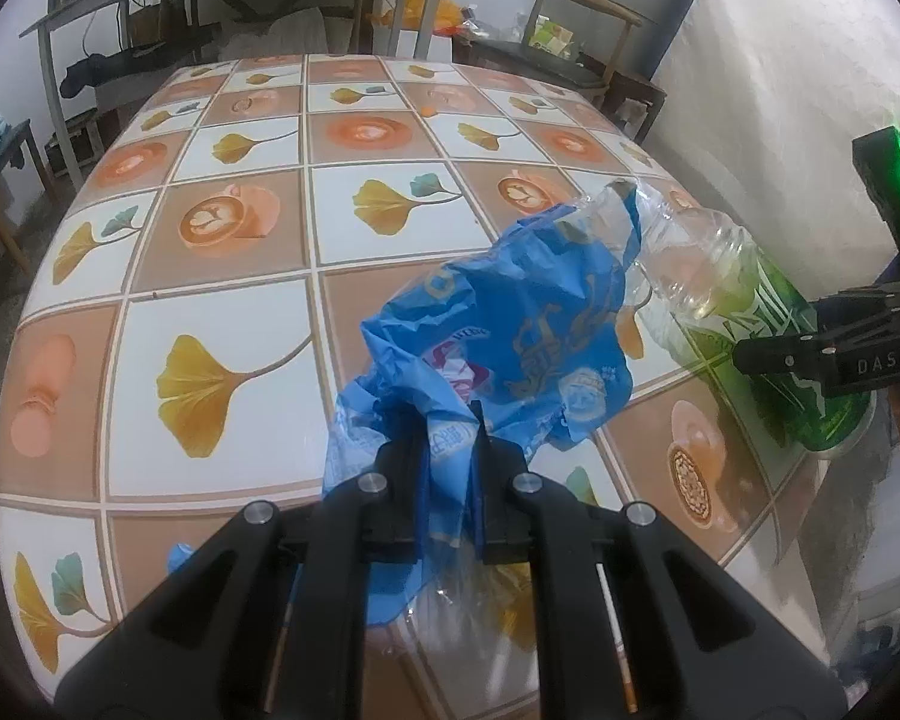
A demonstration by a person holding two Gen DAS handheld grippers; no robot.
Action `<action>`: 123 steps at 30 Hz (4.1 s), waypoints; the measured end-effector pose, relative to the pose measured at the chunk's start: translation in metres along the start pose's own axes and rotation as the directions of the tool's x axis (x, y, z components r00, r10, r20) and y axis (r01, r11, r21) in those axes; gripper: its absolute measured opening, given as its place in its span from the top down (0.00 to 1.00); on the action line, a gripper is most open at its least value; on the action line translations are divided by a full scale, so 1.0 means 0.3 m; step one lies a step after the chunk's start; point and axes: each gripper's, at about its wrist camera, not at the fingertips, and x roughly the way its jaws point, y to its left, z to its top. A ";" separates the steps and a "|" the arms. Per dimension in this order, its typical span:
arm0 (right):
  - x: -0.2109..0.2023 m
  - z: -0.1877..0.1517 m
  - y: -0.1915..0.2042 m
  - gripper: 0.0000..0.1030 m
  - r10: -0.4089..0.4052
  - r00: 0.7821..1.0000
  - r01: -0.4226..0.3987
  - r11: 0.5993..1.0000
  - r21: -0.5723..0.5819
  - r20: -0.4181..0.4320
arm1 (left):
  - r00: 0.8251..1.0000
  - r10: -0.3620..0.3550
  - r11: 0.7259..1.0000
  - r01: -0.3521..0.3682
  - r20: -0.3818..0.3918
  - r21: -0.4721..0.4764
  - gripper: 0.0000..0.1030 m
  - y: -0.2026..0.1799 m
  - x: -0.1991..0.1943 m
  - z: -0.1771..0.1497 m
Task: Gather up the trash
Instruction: 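Carry the wrapper with the left tool and bottle with the right tool to the wastebasket, then open both tools over the blue wastebasket to drop the wrapper and bottle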
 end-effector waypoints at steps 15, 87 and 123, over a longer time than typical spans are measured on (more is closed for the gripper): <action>-0.038 -0.046 -0.032 0.37 0.065 0.995 -0.072 0.994 0.085 0.080 | 0.999 -0.032 0.999 0.032 -0.004 -0.025 0.96 -0.021 -0.017 0.009; 0.144 -1.098 -1.425 0.42 -0.086 0.950 -0.262 0.302 0.917 0.300 | 0.681 -0.236 0.844 0.497 -0.693 0.200 0.96 -1.725 0.963 0.227; 0.453 -1.179 -1.663 0.31 -0.110 0.966 -0.195 0.284 0.939 0.234 | 0.581 -0.240 0.844 0.521 -0.778 0.128 0.25 -1.907 1.002 0.188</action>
